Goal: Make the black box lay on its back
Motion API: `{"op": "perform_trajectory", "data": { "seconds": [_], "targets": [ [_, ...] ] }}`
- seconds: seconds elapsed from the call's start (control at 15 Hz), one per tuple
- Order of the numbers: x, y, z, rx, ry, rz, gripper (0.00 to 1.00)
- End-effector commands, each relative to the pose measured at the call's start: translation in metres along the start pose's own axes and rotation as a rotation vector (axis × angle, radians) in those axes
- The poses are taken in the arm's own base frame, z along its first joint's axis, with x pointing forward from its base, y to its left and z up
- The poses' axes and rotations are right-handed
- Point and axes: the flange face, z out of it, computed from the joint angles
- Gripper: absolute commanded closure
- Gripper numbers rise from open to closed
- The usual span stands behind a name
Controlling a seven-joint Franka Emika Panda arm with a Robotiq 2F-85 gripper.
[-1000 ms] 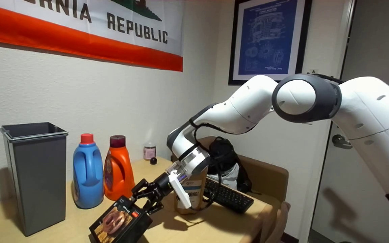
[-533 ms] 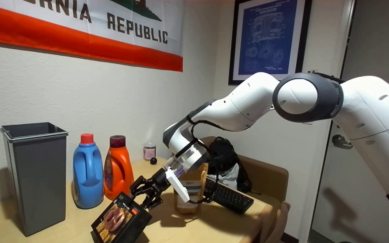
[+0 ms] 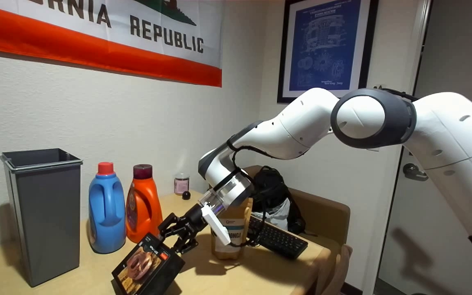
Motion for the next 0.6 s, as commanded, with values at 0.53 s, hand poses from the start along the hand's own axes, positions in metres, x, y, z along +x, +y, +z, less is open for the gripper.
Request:
{"op": "perform_trajectory", "data": {
  "seconds": [0.53],
  "targets": [
    [0.0041, 0.0111, -0.0007, -0.105, -0.001, 0.008, 0.68]
  ]
}}
